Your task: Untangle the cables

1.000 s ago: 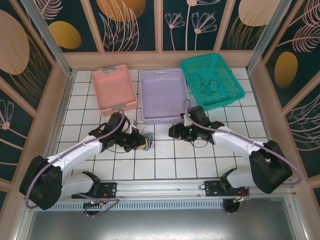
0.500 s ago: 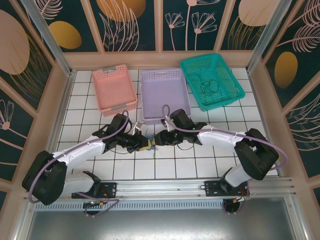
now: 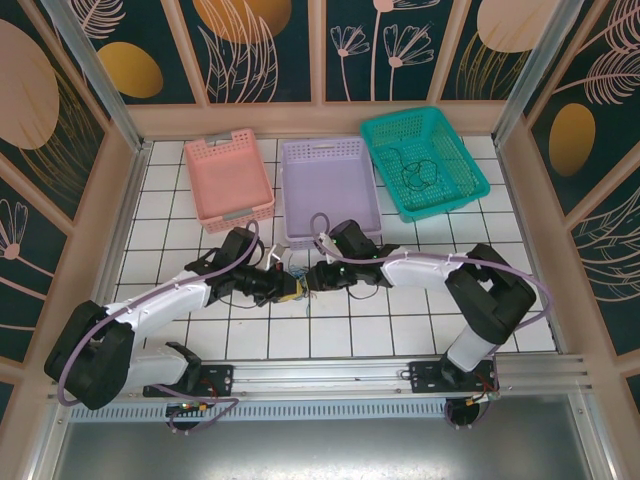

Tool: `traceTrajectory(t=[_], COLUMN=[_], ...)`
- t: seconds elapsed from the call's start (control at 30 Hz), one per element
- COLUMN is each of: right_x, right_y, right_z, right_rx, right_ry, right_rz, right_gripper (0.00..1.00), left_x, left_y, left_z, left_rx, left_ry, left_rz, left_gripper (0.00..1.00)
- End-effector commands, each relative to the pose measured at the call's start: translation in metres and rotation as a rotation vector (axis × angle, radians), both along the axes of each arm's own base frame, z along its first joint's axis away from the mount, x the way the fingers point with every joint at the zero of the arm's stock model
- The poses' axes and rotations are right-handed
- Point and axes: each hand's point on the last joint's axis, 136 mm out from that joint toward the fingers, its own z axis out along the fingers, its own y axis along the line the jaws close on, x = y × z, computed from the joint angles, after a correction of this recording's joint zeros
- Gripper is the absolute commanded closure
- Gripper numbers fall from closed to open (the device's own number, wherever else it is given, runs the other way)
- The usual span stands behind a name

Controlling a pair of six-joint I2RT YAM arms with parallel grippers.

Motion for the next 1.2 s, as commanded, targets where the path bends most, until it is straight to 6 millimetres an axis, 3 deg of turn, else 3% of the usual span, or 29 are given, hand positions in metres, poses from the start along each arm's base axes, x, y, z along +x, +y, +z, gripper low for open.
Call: traceTrajectory(t=[0.0, 0.17, 0.4, 0.67, 0.9, 1.17], right_x=[0.013, 0.012, 0.004, -0.002, 0.001, 0.012], right_y=[-0.003, -0.059, -0.122, -0.151, -0.185, -0.226], right_z=[0.007, -0.011, -0.013, -0.022, -0.024, -0.018], right_rx=[-0.029, -0.194, -0.293, -0.371, -0.46, -0.502], right_ry=[-0.057, -0.01, 0.045, 0.097, 0.117, 0.143], right_rz=[-0.062, -0.2, -0.317, -0.368, -0.49, -0.669], right_gripper=[1.0, 1.0, 1.0, 1.0, 1.0, 1.0], left_x=[0.0, 0.015, 0.022, 0.022, 0.022, 0.022], left_y=[0.003, 0.039, 0.077, 0.085, 0.12, 0.128], left_z=[0.003, -0.021, -0.036, -0.046, -0.05, -0.053], left_rx=[0.036, 0.304, 0.522, 0.568, 0.755, 0.811], left_ry=[-0.025, -0.033, -0.014, 0.006, -0.014, -0.017], left_rz=[-0.009, 0.131, 0.269, 0.313, 0.367, 0.36], left_gripper=[1.0, 1.0, 1.0, 1.0, 1.0, 1.0])
